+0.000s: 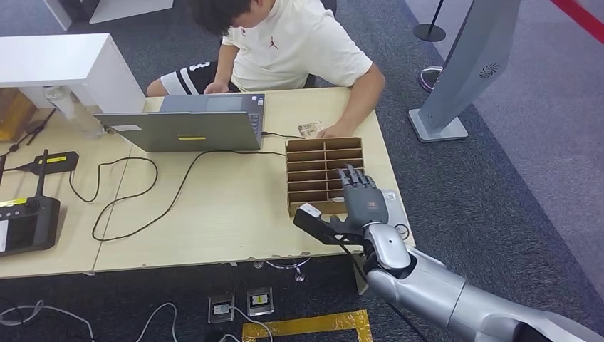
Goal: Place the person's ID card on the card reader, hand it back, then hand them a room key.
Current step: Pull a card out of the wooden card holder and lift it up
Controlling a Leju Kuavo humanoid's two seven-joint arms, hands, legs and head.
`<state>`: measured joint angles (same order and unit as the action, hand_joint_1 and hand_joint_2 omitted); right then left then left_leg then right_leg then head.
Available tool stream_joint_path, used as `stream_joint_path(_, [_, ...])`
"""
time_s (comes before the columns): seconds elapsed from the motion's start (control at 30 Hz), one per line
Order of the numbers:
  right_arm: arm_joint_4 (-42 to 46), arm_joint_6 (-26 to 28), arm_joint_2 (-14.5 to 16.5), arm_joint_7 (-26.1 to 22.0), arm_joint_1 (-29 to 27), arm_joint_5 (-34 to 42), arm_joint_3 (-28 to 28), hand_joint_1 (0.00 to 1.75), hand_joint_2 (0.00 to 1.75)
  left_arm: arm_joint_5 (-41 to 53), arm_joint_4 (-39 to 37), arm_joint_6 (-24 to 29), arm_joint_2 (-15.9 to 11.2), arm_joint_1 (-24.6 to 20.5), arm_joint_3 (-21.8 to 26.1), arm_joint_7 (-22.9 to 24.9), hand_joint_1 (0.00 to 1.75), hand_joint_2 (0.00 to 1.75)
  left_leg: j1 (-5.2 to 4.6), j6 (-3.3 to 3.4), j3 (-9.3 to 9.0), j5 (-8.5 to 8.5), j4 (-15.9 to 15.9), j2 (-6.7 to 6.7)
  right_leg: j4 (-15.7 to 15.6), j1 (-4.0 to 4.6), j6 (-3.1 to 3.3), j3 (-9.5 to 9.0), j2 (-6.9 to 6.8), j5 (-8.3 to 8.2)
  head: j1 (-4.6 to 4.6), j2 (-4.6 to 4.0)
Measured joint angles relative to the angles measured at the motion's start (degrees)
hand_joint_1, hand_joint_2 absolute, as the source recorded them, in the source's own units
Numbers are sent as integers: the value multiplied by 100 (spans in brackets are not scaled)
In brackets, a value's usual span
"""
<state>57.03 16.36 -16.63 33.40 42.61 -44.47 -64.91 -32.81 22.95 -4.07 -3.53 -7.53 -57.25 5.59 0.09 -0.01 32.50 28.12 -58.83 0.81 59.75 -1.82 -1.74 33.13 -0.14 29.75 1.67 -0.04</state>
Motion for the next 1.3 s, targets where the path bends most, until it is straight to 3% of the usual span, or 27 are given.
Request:
stream_joint_path(0.3, [-81, -291, 22, 118, 14, 214, -29, 175, 175, -99, 191, 2, -163, -97, -248, 26, 0, 0, 0, 0, 2, 1, 0, -1, -2, 0, 2, 0, 3, 0, 1, 0])
stream_joint_path(0.57, [-142, -256, 29, 119, 28, 273, -52, 175, 175, -243, 176, 4, -35, 195, -185, -1167, 0, 0, 0, -1, 1, 3, 0, -2, -7, 0, 1, 0, 6, 0, 1, 0])
stream_joint_path(1.1, [-204, -164, 37, 34, 27, 368, -127, 175, 175, -222, 12, 5, 153, 285, -15, -1205, 0, 0, 3, -1, 1, 3, 0, -2, -9, 3, 1, -3, 4, -1, 1, 0])
stream_joint_path(1.3, [-199, 184, 52, 16, 46, 294, -125, 175, 175, -208, -10, 4, 149, 289, 16, -1202, 0, 0, 2, -1, 3, 3, 0, -2, -9, 3, 1, -3, 2, -1, 1, 0])
